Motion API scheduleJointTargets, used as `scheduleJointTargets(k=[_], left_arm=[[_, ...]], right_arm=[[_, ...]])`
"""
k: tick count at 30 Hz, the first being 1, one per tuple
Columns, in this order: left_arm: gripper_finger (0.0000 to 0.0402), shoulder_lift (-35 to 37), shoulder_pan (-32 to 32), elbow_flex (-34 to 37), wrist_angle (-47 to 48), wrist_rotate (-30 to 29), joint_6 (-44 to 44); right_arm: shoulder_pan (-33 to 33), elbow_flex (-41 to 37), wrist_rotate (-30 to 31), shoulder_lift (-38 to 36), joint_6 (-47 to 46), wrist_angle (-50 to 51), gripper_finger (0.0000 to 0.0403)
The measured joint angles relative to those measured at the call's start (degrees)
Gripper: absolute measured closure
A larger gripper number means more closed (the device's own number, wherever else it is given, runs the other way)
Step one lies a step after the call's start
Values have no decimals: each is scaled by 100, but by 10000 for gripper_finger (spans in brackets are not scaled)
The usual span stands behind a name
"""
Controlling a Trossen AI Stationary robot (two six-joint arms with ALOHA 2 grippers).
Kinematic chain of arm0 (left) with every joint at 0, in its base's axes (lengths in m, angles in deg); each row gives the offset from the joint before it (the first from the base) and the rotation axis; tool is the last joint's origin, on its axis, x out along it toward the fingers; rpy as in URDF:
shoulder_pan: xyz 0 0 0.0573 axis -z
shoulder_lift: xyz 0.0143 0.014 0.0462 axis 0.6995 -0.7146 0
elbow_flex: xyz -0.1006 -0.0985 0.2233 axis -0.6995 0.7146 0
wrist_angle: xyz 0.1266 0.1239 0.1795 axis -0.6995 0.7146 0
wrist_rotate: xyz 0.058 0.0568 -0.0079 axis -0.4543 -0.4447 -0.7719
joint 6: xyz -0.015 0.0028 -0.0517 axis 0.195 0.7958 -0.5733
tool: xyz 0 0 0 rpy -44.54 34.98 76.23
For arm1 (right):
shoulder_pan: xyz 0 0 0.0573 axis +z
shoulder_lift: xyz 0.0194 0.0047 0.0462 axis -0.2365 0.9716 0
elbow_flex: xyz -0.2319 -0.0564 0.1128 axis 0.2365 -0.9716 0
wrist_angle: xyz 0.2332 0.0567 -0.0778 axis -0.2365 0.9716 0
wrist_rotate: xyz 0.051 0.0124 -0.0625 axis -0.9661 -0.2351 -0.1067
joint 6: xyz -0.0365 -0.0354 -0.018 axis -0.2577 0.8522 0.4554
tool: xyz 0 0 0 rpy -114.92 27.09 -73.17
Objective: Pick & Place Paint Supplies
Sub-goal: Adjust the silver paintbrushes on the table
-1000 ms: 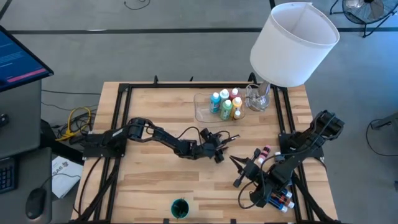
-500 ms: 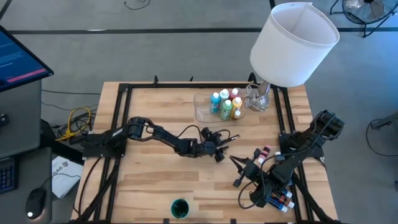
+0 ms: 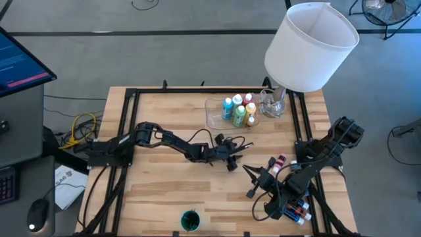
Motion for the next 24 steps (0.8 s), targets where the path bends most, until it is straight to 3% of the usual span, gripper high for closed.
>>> scheduleJointTargets(k=[24], left_arm=[[238, 7, 318, 284, -130, 270, 312]], right_arm=[[3, 0, 0, 0, 0, -9, 388]])
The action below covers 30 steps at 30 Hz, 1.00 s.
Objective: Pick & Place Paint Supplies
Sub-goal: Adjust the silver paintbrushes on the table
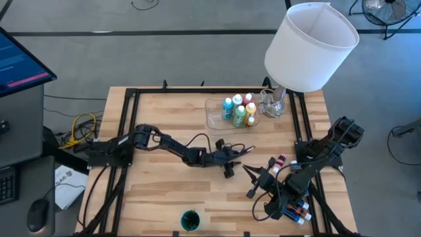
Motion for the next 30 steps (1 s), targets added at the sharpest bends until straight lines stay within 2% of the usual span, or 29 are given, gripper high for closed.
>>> scheduleJointTargets(k=[12, 30], left_arm=[[268, -4, -6, 24, -398, 48, 179], [270, -39, -199, -177, -466, 192, 376]], right_arm=[[-1, -2, 0, 0, 0, -40, 388], [-10, -2, 0, 0, 0, -40, 388]])
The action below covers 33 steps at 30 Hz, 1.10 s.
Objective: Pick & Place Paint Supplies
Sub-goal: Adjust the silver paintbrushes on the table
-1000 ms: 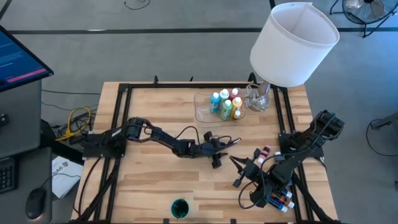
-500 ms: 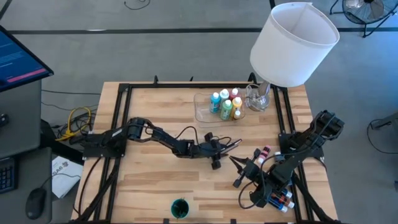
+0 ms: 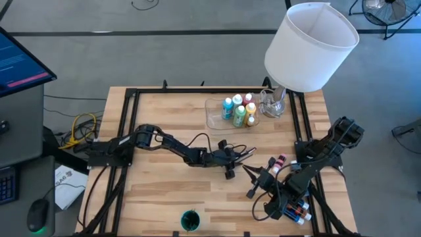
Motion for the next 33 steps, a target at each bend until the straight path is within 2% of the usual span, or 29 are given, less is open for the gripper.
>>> scheduleJointTargets(k=[6, 13, 19, 33], left_arm=[[270, 0, 0, -4, 17, 6, -4], [270, 9, -18, -2, 92, 440, -27], [270, 32, -22, 160, 65, 543, -32], [270, 37, 7, 234, 50, 918, 385]], right_arm=[[0, 0, 0, 0, 0, -13, 388], [0, 0, 0, 0, 0, -17, 388], [0, 0, 0, 0, 0, -22, 388], [0, 0, 0, 0, 0, -28, 388]])
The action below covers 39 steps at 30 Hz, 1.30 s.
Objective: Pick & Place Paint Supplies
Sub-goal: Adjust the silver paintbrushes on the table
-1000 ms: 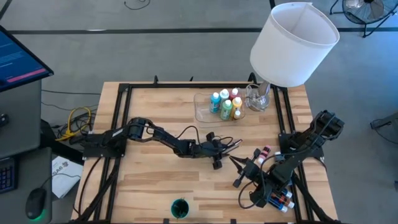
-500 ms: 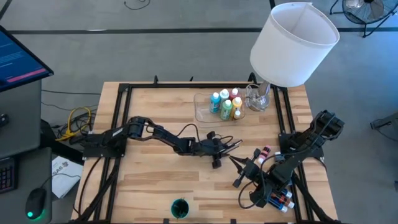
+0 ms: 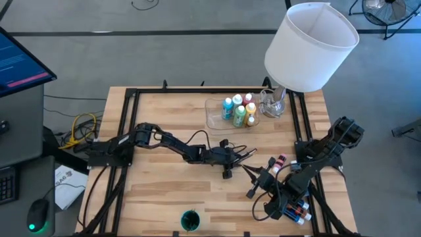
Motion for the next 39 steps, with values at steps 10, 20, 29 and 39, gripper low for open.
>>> scheduleJointTargets(k=[10, 20, 29, 39], left_arm=[[270, 0, 0, 4, 0, 484, 17], [270, 0, 0, 7, -2, 927, 302], [320, 0, 2, 7, -1, 1464, 478], [349, 0, 53, 6, 122, 1814, 625]], right_arm=[[0, 0, 0, 0, 0, -2, 388], [0, 0, 0, 0, 0, -9, 388], [0, 0, 0, 0, 0, -9, 388], [0, 0, 0, 0, 0, -11, 388]])
